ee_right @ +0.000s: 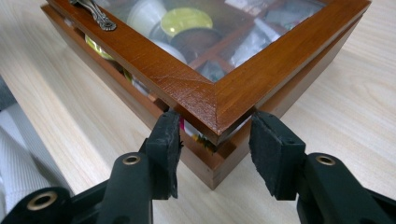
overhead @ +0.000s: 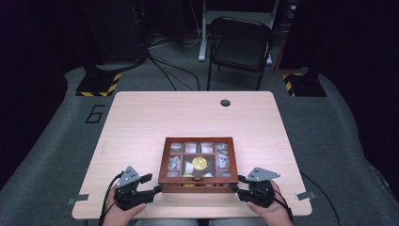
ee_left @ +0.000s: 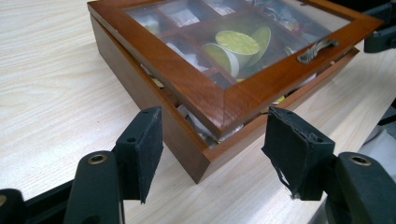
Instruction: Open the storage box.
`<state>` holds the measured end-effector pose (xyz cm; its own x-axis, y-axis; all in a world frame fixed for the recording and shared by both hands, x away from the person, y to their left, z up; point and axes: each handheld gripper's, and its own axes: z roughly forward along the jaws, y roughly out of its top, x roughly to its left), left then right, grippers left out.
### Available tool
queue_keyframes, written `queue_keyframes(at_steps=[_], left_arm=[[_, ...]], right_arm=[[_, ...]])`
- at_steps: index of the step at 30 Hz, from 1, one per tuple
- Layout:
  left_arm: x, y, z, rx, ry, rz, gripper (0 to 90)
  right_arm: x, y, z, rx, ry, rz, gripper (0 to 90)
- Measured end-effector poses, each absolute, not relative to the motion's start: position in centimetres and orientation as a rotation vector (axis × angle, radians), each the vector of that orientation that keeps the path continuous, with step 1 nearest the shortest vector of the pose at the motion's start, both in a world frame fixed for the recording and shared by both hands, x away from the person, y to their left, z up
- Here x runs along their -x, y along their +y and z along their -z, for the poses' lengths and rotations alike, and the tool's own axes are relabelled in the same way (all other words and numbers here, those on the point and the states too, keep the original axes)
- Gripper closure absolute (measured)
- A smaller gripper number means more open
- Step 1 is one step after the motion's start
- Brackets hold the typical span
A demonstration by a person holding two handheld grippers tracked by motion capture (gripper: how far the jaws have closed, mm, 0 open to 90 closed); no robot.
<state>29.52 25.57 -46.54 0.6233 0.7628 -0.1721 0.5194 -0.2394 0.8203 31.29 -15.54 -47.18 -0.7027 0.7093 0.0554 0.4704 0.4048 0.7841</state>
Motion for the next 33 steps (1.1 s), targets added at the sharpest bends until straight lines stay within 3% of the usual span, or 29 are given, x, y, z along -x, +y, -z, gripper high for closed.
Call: queue_keyframes(at_steps=[19, 33], left_arm=[[-30.8, 23.4, 46.9, -2.007, 0.969, -0.362, 50.4], [-31.4, 23.5, 46.3, -1.982, 0.968, -0.404, 48.2]], right_arm=[[-31.4, -15.7, 46.5, -1.048, 2.335, -1.245, 53.0], [-31.8, -15.9, 46.1, -1.050, 2.320, -1.267, 48.5]])
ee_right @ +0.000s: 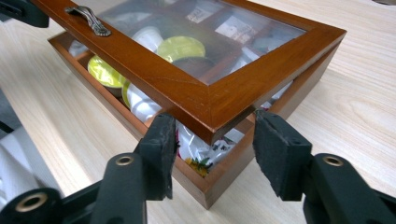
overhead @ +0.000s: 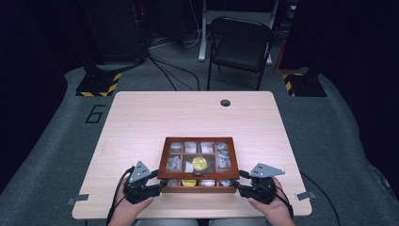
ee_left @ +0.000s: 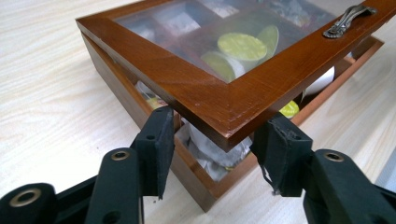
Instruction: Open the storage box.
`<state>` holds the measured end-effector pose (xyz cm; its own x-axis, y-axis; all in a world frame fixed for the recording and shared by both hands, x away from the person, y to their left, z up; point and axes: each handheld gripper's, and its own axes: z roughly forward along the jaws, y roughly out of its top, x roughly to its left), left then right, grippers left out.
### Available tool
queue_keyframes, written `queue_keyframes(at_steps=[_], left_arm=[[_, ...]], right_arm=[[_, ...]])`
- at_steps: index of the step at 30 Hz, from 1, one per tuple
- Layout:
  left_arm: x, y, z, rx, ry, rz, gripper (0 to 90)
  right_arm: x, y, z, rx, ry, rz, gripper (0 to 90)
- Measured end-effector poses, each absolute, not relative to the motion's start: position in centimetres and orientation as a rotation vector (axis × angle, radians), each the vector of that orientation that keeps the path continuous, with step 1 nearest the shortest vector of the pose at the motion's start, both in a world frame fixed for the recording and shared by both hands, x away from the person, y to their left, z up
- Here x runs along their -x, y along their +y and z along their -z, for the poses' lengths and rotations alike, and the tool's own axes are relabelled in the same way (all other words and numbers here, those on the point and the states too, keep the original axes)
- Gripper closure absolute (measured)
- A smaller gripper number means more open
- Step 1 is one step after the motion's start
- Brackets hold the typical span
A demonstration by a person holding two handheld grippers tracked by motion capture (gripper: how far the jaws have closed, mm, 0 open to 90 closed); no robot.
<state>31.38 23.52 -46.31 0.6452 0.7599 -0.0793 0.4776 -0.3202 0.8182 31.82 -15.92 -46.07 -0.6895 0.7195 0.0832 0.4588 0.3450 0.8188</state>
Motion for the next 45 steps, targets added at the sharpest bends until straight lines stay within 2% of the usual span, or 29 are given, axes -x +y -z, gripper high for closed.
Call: queue_keyframes(at_steps=[9, 17, 29, 45], left_arm=[[-31.8, 23.9, 45.2, -1.925, 0.963, -0.411, 43.5], [-32.6, 23.8, 43.8, -1.907, 0.944, -0.440, 42.7], [-33.8, 23.7, 41.7, -1.889, 0.908, -0.490, 42.9], [-36.1, 23.8, 39.8, -1.852, 0.910, -0.481, 43.9]], right_arm=[[-32.5, -15.9, 44.8, -1.006, 2.293, -1.293, 46.4], [-33.0, -16.1, 43.6, -1.021, 2.257, -1.342, 46.2], [-34.3, -16.0, 41.4, -1.010, 2.212, -1.384, 46.8], [-36.4, -16.0, 39.2, -1.048, 2.187, -1.425, 47.9]])
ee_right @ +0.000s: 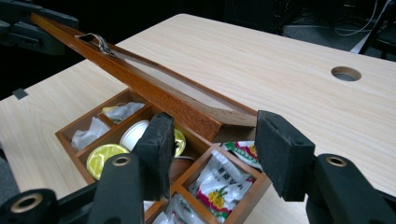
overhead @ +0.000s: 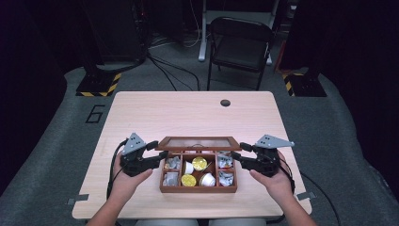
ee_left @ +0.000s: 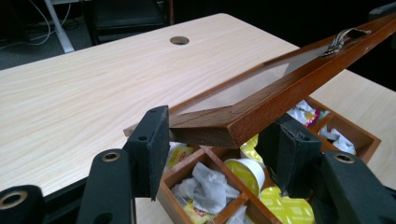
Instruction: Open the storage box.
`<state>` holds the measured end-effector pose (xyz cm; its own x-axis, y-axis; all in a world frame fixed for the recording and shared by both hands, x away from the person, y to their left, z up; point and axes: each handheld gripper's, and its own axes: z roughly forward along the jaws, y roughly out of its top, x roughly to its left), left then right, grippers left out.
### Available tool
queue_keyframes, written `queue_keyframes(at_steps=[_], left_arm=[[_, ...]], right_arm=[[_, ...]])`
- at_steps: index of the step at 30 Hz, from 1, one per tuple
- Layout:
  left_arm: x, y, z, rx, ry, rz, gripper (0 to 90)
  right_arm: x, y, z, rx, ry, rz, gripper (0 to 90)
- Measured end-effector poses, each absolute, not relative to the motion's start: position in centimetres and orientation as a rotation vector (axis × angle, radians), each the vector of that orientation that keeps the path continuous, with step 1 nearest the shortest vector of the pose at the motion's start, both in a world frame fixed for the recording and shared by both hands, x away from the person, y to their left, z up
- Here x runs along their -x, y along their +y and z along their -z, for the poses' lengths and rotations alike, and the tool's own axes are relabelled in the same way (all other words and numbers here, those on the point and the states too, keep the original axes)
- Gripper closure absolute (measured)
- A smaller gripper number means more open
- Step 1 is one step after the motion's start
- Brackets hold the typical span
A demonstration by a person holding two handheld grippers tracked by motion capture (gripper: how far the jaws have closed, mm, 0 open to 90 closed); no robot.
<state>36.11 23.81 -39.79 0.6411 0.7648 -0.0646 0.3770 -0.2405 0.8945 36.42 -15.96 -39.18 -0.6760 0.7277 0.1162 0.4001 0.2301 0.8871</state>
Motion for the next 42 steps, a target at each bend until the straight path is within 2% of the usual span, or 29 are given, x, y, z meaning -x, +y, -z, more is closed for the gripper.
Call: queue_keyframes(at_steps=[28, 42], left_arm=[[-39.6, 23.1, 41.3, -1.823, 0.981, -0.515, 43.7], [-40.8, 23.2, 41.2, -1.802, 0.986, -0.501, 45.0]], right_arm=[[-39.2, -15.6, 38.6, -1.087, 2.142, -1.422, 50.1], [-40.3, -15.7, 38.9, -1.078, 2.128, -1.392, 47.5]])
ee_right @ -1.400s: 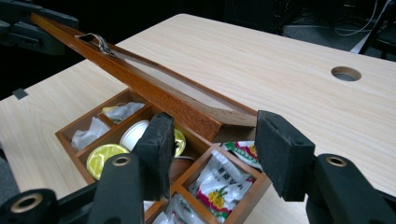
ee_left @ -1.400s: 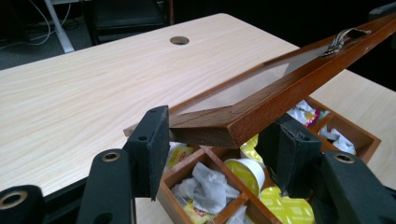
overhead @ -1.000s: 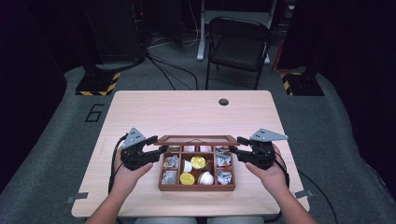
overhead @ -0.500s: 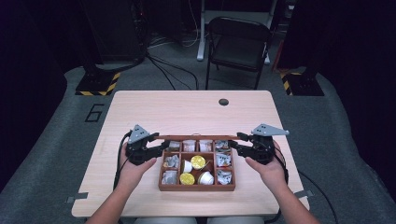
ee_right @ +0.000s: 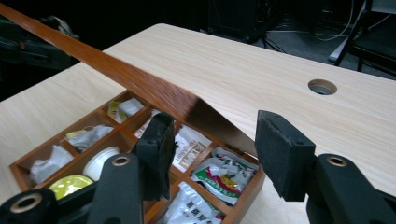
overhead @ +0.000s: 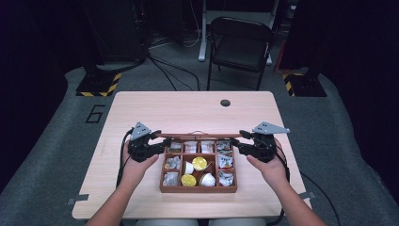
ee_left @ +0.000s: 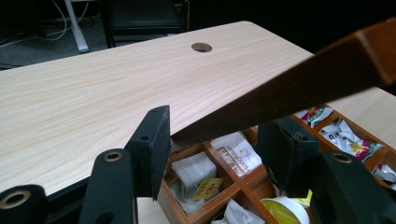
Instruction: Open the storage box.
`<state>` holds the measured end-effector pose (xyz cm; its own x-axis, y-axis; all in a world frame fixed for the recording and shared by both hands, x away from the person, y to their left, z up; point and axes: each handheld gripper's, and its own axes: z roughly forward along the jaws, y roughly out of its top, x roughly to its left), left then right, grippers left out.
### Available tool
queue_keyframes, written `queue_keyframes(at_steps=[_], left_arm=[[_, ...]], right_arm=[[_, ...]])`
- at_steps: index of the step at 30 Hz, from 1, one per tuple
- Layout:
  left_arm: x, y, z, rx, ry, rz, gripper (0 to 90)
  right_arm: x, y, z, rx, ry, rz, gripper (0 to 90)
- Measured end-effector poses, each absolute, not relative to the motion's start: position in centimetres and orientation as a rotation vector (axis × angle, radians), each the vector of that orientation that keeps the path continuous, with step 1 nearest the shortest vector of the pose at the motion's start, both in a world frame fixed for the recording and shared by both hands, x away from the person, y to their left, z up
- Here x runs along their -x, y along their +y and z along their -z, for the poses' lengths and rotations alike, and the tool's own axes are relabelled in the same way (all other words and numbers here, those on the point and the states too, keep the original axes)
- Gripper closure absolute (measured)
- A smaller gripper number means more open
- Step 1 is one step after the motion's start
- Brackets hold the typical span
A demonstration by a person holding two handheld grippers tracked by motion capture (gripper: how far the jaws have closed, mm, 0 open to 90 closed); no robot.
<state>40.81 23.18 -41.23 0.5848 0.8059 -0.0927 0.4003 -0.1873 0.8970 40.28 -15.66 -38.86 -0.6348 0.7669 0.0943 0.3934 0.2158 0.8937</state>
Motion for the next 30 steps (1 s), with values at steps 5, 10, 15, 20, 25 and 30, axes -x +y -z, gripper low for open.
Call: queue_keyframes(at_steps=[5, 10, 15, 20, 25, 30], left_arm=[[-41.3, 23.2, 41.1, -1.789, 0.993, -0.502, 45.1], [-41.9, 23.2, 41.2, -1.779, 1.004, -0.495, 45.1], [-42.4, 23.1, 41.3, -1.777, 1.009, -0.495, 45.1], [-42.8, 23.2, 41.4, -1.767, 1.003, -0.497, 44.9], [-43.2, 23.1, 41.6, -1.756, 1.021, -0.489, 44.9], [-43.7, 23.0, 42.0, -1.747, 1.024, -0.489, 44.8]], right_arm=[[-41.3, -15.8, 39.8, -1.111, 2.136, -1.360, 47.5], [-42.4, -15.6, 40.7, -1.127, 2.137, -1.343, 47.6], [-43.2, -15.1, 41.6, -1.141, 2.148, -1.329, 47.6], [-43.9, -14.8, 42.5, -1.161, 2.152, -1.311, 47.4], [-44.4, -14.5, 43.2, -1.188, 2.140, -1.310, 46.9], [-44.9, -14.5, 43.9, -1.216, 2.137, -1.315, 46.8]])
